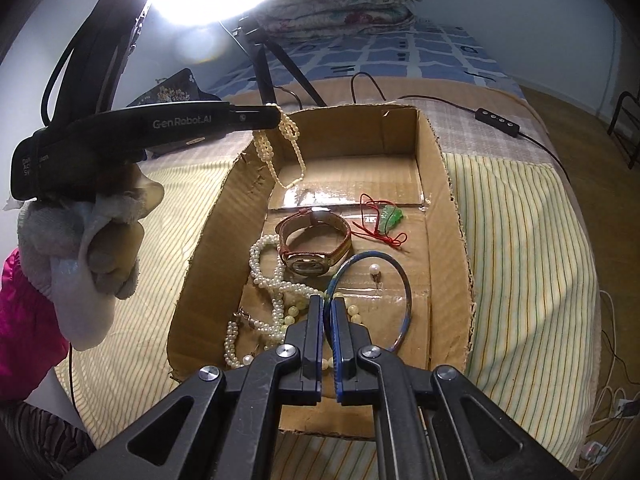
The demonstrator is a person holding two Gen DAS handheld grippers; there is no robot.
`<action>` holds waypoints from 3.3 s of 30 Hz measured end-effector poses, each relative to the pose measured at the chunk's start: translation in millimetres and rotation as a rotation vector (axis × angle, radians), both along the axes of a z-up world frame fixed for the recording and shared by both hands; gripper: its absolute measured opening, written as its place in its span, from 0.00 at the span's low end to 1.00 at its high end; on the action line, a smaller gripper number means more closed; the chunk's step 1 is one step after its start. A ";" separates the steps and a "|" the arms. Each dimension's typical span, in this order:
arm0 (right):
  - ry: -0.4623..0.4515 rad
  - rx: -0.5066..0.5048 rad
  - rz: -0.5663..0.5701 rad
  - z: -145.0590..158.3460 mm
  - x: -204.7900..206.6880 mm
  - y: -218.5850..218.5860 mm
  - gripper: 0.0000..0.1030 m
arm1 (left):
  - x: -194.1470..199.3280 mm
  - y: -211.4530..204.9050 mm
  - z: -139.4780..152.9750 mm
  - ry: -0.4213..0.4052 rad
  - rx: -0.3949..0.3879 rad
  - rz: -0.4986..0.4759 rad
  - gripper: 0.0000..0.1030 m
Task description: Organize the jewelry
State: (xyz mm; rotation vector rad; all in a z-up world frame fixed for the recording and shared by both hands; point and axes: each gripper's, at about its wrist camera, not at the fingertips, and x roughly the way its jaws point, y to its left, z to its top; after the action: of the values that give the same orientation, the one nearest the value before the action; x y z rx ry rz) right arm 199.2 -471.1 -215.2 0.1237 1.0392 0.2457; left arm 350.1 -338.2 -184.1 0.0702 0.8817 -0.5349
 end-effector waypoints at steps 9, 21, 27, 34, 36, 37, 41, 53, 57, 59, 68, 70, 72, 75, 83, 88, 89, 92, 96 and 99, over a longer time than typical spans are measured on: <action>-0.019 -0.022 0.004 6.5 -5.1 7.0 0.23 | -7.6 -2.0 8.7 -0.007 0.003 -0.018 0.02; -0.050 -0.053 -0.014 34.7 -22.7 24.0 0.36 | -30.8 23.9 49.5 -0.062 -0.021 -0.005 0.03; -0.088 -0.070 -0.028 61.7 -38.6 36.0 0.47 | -53.0 44.0 83.0 -0.106 -0.045 0.003 0.03; -0.134 -0.079 -0.058 95.2 -61.9 45.9 0.63 | -87.8 65.8 122.3 -0.168 -0.059 0.000 0.03; -0.148 -0.074 -0.068 105.1 -69.6 48.8 0.66 | -96.5 70.5 130.2 -0.182 -0.058 -0.003 0.03; -0.152 -0.073 -0.071 108.5 -72.4 50.2 0.68 | -102.4 74.6 135.5 -0.192 -0.057 -0.003 0.03; -0.175 -0.084 -0.091 126.6 -86.6 57.8 0.77 | -121.6 87.0 152.7 -0.221 -0.054 -0.003 0.06; -0.251 -0.146 -0.144 171.6 -118.5 87.3 0.93 | -181.3 146.0 197.9 -0.311 -0.067 0.023 0.53; -0.258 -0.169 -0.181 178.1 -126.3 95.1 0.95 | -195.0 161.8 202.2 -0.324 -0.059 0.033 0.57; -0.264 -0.179 -0.215 180.3 -129.2 96.6 1.00 | -202.3 170.1 204.1 -0.327 -0.060 0.039 0.63; -0.302 -0.251 -0.296 190.7 -145.6 113.0 1.00 | -231.8 195.2 202.0 -0.337 -0.067 0.061 0.81; -0.317 -0.252 -0.313 192.7 -149.1 116.4 1.00 | -238.8 199.5 199.8 -0.348 -0.061 0.068 0.86; -0.329 -0.249 -0.328 192.9 -152.2 119.3 1.00 | -244.2 202.0 197.1 -0.353 -0.060 0.075 0.91; -0.352 -0.247 -0.351 189.7 -156.8 123.9 1.00 | -251.7 208.4 190.7 -0.347 -0.058 0.080 0.91; -0.388 -0.254 -0.371 180.1 -166.7 135.5 1.00 | -268.4 211.2 175.3 -0.357 -0.013 0.085 0.96; -0.446 -0.256 -0.400 180.0 -177.4 133.6 1.00 | -272.3 212.8 166.1 -0.341 0.011 0.092 1.00; -0.457 -0.261 -0.409 180.0 -179.1 132.4 1.00 | -272.8 213.2 165.0 -0.339 0.008 0.094 1.00; -0.465 -0.277 -0.424 177.4 -179.6 129.4 1.00 | -273.0 212.8 163.8 -0.346 0.026 0.096 1.00; -0.453 -0.283 -0.433 171.2 -178.3 124.5 1.00 | -274.5 210.2 159.2 -0.348 0.061 0.088 1.00; -0.435 -0.280 -0.433 166.5 -176.0 120.8 1.00 | -275.2 209.9 157.3 -0.358 0.075 0.090 1.00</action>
State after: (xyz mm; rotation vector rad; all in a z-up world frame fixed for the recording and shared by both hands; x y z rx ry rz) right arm 23.2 -350.3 -48.7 0.0365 0.5847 -0.2597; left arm 74.9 -128.3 -26.8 0.1876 0.5517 -0.3887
